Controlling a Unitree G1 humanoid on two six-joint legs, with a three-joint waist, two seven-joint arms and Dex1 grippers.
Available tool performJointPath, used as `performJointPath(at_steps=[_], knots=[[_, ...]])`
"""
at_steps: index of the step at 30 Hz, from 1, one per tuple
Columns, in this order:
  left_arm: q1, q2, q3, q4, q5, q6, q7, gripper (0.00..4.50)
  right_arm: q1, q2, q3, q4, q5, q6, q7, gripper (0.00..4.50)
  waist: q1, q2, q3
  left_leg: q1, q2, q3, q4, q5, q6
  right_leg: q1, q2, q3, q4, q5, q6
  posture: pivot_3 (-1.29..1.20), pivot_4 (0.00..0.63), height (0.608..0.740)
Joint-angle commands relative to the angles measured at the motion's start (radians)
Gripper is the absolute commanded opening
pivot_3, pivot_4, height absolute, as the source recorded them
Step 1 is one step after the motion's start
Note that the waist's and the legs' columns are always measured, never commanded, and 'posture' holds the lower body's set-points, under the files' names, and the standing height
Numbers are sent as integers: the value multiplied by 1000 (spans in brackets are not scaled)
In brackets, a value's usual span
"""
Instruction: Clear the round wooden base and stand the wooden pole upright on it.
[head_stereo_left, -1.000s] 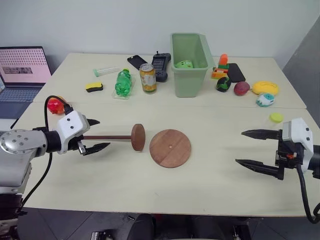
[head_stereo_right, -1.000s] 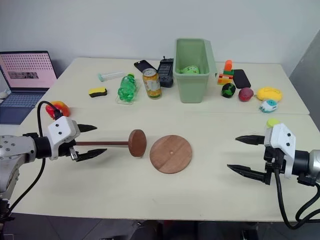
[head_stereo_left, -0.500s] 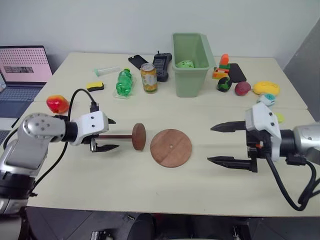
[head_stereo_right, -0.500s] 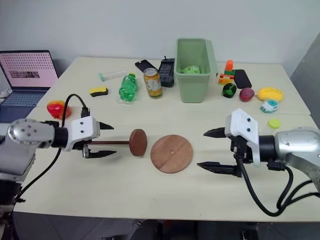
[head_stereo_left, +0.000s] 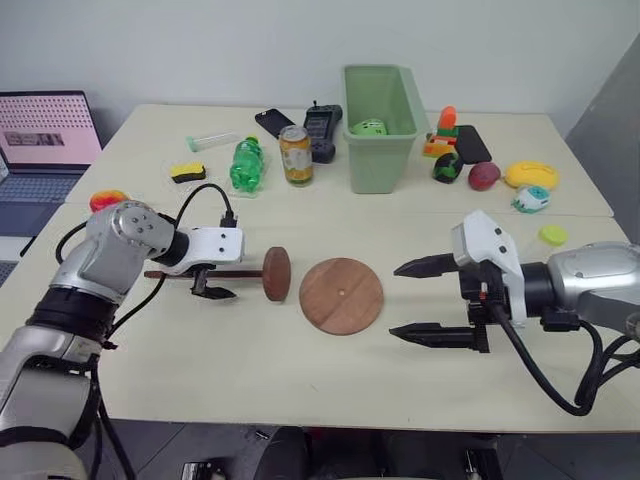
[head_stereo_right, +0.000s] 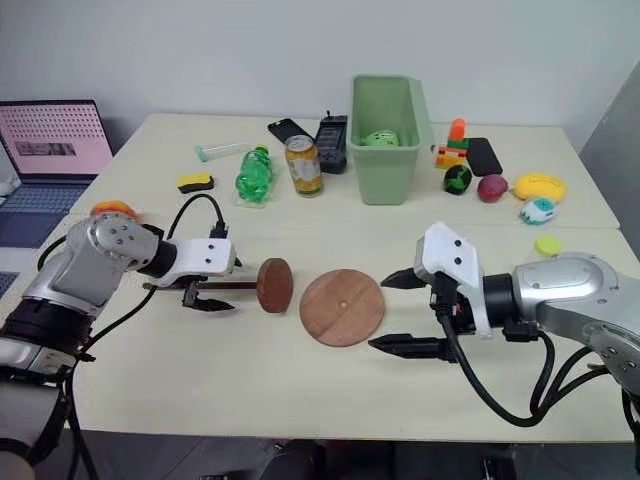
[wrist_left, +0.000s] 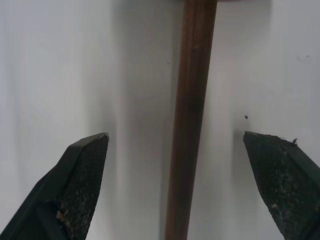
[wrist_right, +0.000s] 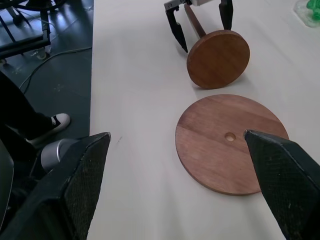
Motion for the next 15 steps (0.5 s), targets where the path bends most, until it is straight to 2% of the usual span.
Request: performJointPath(at_steps=[1,3,6,9,15], knots=[[-53,-24,-13,40,33,-31,-7,4482,2,2,-18,-37,22,3,-26,4481,0,0,0,0,0,0,0,0,0,0,0,0,0,0,0,0,150,740],[-67,-44,-18,60,46,-37,-3,4482,7,4,-20,-42,26,3,-38,4481,1,0,0,0,0,0,0,0,0,0,0,0,0,0,0,0,150,740],[-80,-53,-27,87,68,-63,-1,4037,10,7,-22,-47,37,5,-51,4500,0,0,0,-1,0,0,0,0,0,0,0,0,0,0,0,0,150,740],[-91,-72,-31,105,81,-63,-4,3330,12,7,-26,-50,50,8,-61,4500,0,0,0,-1,0,-1,1,0,0,0,0,-1,0,0,0,0,150,740],[-108,-89,-37,151,109,-90,1,2216,18,2,-27,-53,72,11,-78,4500,0,0,0,-1,0,-1,1,0,0,0,0,-1,0,0,0,0,150,740]])
